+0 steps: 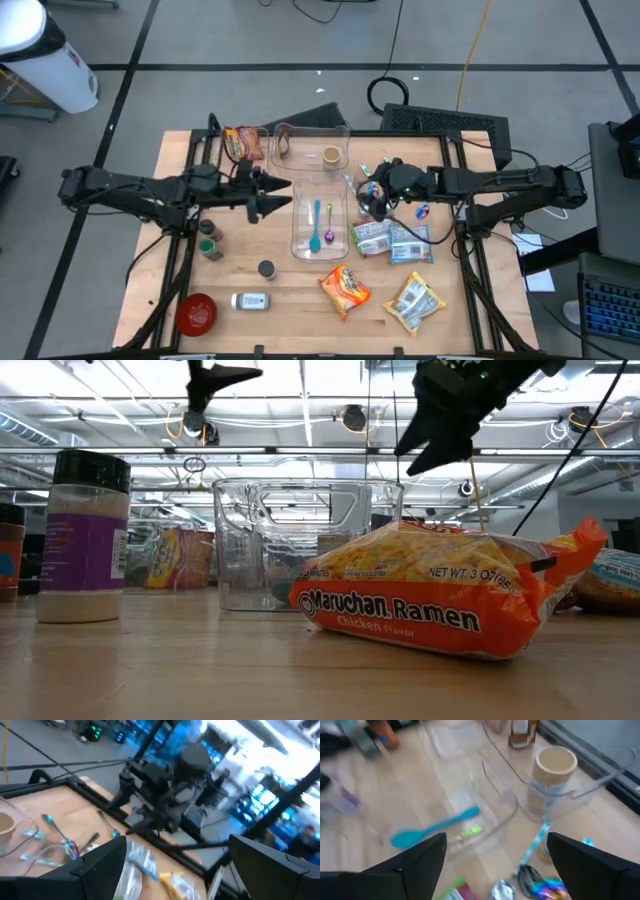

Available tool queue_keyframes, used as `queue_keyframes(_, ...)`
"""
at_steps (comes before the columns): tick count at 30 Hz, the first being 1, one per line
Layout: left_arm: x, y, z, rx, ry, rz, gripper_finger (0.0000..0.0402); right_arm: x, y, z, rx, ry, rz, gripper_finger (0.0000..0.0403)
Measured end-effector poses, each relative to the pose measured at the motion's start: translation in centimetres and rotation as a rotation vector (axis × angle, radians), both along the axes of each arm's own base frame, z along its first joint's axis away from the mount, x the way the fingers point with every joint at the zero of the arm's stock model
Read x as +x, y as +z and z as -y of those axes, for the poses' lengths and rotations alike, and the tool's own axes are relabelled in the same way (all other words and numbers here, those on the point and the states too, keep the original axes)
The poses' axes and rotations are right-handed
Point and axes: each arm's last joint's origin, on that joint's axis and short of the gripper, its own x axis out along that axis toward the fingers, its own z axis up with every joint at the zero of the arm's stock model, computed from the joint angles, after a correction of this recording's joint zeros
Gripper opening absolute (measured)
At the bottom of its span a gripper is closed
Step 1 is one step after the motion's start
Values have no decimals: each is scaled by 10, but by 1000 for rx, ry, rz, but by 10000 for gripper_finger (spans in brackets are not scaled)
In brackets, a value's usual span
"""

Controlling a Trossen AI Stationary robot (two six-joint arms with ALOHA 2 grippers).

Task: Pick & Place Food Item
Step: Put the left purple spoon into the bottom right transparent bin

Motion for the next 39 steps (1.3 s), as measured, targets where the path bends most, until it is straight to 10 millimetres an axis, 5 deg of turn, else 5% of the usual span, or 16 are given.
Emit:
queue_keyframes(11,21,0,-25,-26,92,147,358,7,-37,48,-129,-62,-214,336)
queue_keyframes(20,12,5,-50,-60,198,167,358,-16,-70,73,-61,-63,-234,336)
queue_keyframes(29,9,5,-60,-84,240,177,358,-30,-80,76,-208,216,-460,336)
queue_keyframes(39,9,5,-63,-99,227,177,358,-55,-74,60,-88,314,-564,336)
